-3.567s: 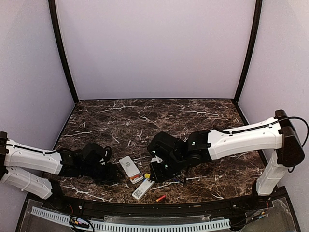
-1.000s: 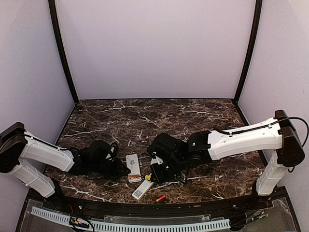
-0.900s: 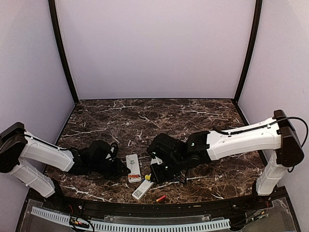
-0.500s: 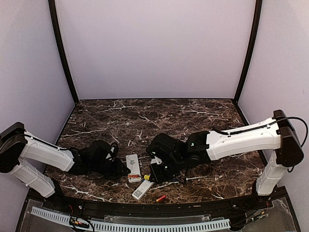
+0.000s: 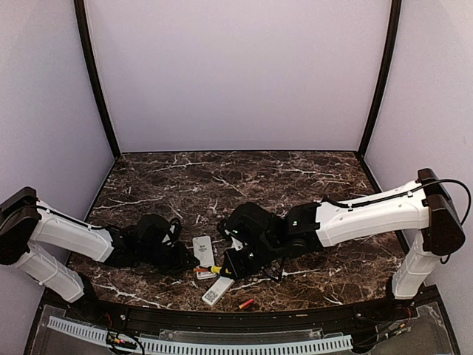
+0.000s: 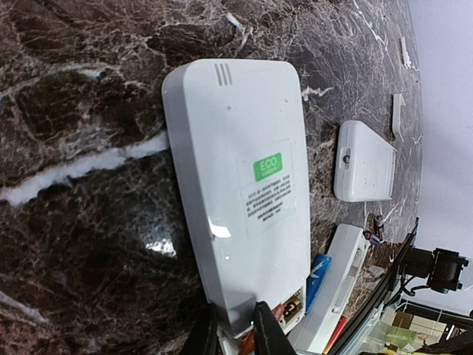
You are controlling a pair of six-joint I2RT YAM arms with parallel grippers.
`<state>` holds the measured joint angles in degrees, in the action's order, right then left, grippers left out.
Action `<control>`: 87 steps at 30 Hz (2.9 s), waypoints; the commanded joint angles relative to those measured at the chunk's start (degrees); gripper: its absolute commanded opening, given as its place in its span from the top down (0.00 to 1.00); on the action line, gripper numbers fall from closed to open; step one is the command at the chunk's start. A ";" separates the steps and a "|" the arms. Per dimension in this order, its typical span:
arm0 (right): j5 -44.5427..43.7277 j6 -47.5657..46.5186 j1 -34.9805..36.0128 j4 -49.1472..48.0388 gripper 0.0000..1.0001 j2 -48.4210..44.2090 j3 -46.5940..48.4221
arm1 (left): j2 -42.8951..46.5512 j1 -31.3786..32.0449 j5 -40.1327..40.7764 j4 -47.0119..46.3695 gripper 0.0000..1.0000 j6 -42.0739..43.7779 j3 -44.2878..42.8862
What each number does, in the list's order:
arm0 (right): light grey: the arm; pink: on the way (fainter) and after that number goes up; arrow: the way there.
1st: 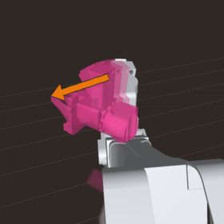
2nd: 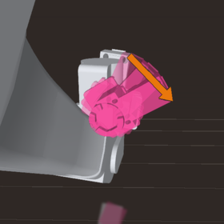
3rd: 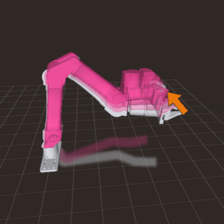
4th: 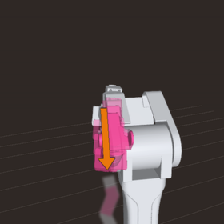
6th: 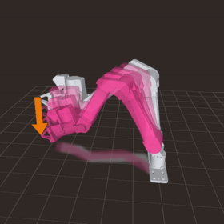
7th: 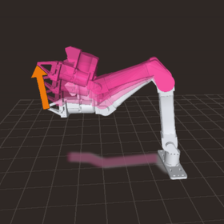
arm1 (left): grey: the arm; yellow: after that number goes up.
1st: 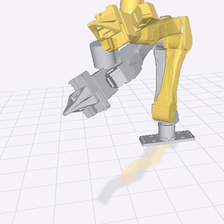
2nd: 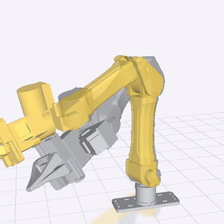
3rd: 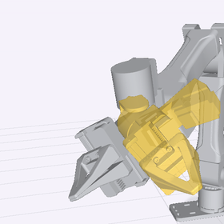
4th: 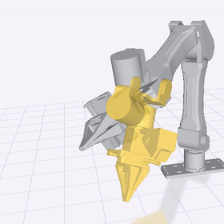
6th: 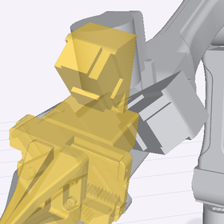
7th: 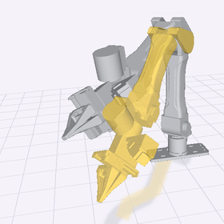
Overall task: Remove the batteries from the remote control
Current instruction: Remove the battery from the remote control without the battery cover, then adjust the remote control without the battery cover at the center of the board.
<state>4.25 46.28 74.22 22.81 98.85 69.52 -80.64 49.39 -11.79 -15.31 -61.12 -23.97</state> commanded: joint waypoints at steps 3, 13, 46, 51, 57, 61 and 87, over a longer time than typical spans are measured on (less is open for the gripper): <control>-3.95 1.03 0.12 3.21 1.00 -1.16 0.01 | 0.91 0.27 -0.03 4.76 0.84 0.83 0.42; -5.13 1.57 0.10 5.53 1.00 0.11 0.61 | 1.53 0.27 0.11 5.29 0.84 0.83 0.58; 2.96 -2.50 -0.93 -2.83 1.00 2.09 1.94 | 0.88 0.27 -0.19 5.41 0.84 1.40 -0.35; 0.83 -2.28 -0.84 -0.88 1.00 -0.15 1.70 | 2.51 0.27 1.64 7.00 0.83 2.32 -0.87; -5.59 -0.20 -0.99 4.55 1.00 -6.37 -0.69 | 8.84 0.20 6.00 16.29 0.61 7.37 -4.42; -8.42 2.31 -1.84 5.70 1.00 -9.60 -3.76 | 9.50 -1.21 6.15 20.57 0.50 12.43 -8.58; -12.29 7.07 -3.35 4.81 1.00 -16.79 -10.61 | -23.85 -2.41 -3.42 28.38 0.36 31.86 -38.35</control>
<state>-6.61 52.84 71.11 28.56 83.29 59.57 -103.68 47.13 -15.07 7.64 -32.82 -60.34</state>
